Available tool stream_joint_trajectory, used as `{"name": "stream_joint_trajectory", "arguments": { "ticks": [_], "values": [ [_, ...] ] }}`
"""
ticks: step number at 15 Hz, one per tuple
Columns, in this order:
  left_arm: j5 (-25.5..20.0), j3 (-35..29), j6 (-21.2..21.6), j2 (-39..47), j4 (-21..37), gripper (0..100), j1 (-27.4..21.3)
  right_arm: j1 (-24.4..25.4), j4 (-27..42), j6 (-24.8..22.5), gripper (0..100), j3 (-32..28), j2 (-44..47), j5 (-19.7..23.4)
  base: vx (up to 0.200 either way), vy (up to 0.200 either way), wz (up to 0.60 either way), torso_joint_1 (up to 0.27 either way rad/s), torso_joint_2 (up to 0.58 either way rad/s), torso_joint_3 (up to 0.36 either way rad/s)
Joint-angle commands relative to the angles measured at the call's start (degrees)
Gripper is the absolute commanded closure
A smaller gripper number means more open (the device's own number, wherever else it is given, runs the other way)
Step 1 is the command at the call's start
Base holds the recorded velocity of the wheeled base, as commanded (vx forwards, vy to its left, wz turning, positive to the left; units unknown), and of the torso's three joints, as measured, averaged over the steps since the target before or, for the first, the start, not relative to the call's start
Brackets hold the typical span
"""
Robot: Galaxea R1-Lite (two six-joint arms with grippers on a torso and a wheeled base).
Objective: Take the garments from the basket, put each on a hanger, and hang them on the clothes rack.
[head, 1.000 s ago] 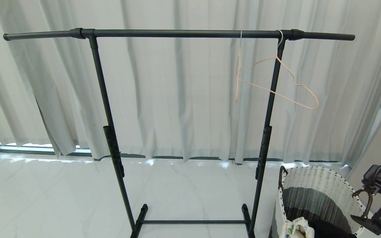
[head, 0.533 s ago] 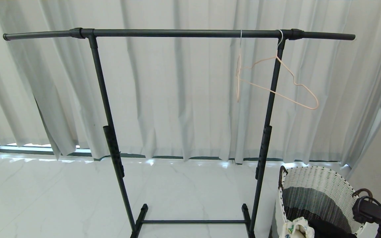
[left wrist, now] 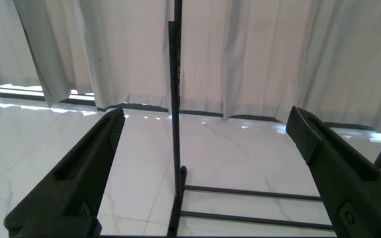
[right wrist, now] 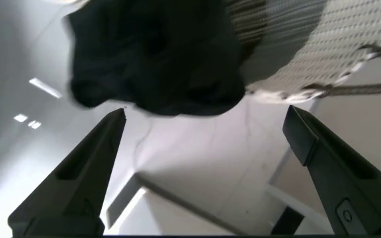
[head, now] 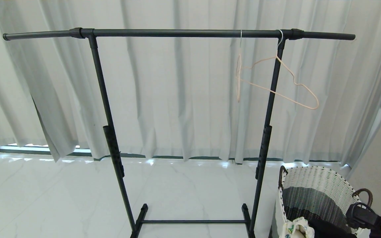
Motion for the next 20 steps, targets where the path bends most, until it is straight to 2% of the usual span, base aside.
{"name": "stream_joint_trajectory", "arguments": {
  "ticks": [1, 4, 7, 10, 11, 15, 20],
  "values": [
    [0.0, 0.0, 0.0, 0.1, 0.0, 0, 0.0, 0.1, -4.7, -0.1, 0, -0.4, 5.3, 0.0, 0.000, 0.000, 0.00, 0.000, 0.00, 0.000],
    [0.0, 0.0, 0.1, 0.1, 0.0, 0, 0.0, 0.3, -9.8, 0.1, 0, -0.9, 8.4, -0.1, 0.000, 0.000, 0.00, 0.000, 0.00, 0.000],
    [0.0, 0.0, -0.1, 0.1, 0.0, 0, 0.0, 1.1, -10.1, 0.5, 0, -1.3, 8.7, 0.1, 0.000, 0.000, 0.00, 0.000, 0.00, 0.000],
    [0.5, 0.0, -4.3, 0.1, 0.0, 0, -0.1, 1.9, -10.2, 0.7, 0, -2.8, 8.7, 0.5, 0.000, 0.000, 0.00, 0.000, 0.00, 0.000],
    [0.5, 0.0, -4.5, 0.1, 0.0, 0, -0.1, 1.9, -10.2, 0.7, 100, -2.8, 8.7, 0.5, 0.000, 0.000, 0.00, 0.000, 0.00, 0.000],
    [0.5, 0.0, -4.5, 0.1, 0.0, 0, -0.1, 2.3, -10.3, 0.7, 100, -2.3, 6.4, 0.5, 0.000, 0.000, 0.00, 0.000, 0.00, 0.000],
    [0.5, 0.0, -4.5, 0.1, 0.0, 0, -0.1, 2.2, -10.2, 1.8, 100, 1.0, -0.8, 0.6, 0.000, 0.000, 0.00, 0.000, 0.00, 0.000]
  ]
}}
